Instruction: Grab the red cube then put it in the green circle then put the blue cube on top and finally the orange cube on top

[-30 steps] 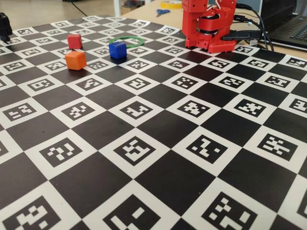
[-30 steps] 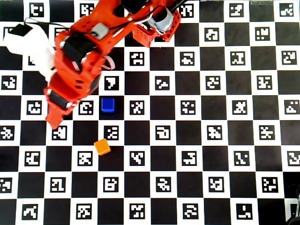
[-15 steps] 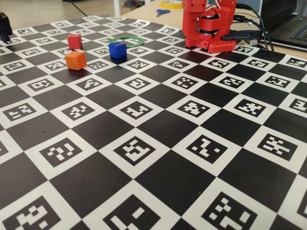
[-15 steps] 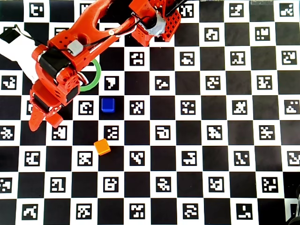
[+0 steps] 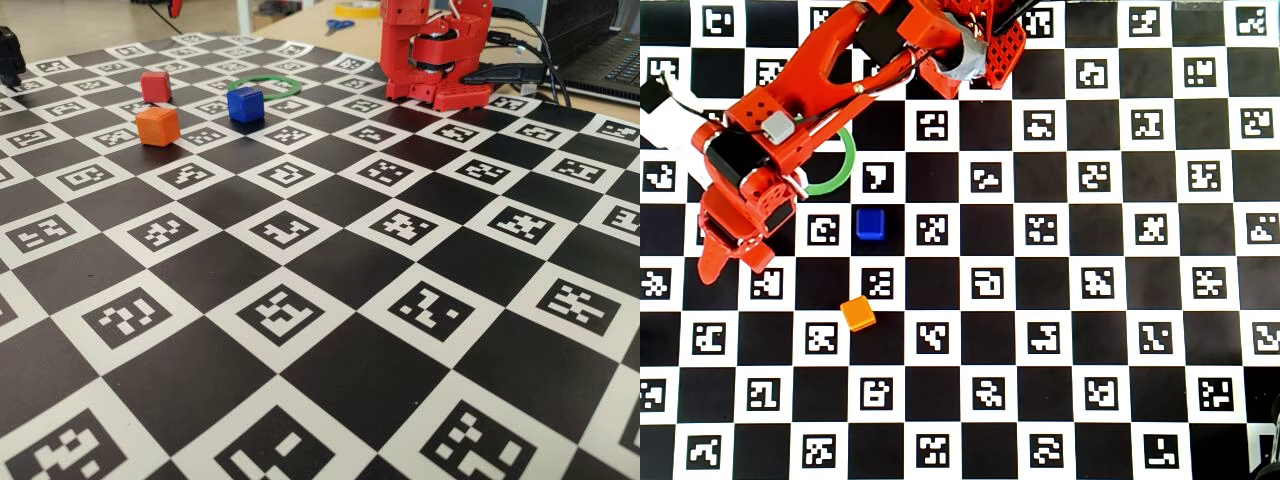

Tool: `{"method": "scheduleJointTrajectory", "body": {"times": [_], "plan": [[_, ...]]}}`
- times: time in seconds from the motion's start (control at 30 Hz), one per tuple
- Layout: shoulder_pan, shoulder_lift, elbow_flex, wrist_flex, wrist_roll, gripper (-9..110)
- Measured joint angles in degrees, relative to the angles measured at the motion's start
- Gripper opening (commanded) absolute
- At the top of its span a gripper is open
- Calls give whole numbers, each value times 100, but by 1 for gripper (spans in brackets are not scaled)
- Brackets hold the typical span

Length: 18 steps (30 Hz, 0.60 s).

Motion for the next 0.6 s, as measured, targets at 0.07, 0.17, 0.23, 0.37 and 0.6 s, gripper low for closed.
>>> {"method": "scheduleJointTrajectory", "body": {"times": [0.07,0.17,0.23,0.37,0.6], "plan": [[18,-114,0,-79,-18,52],[35,-255,105,-211,-35,52],[35,-334,229,-343,-35,52],[35,-475,510,-642,-35,52],[53,-492,949,-1090,-105,52]]}}
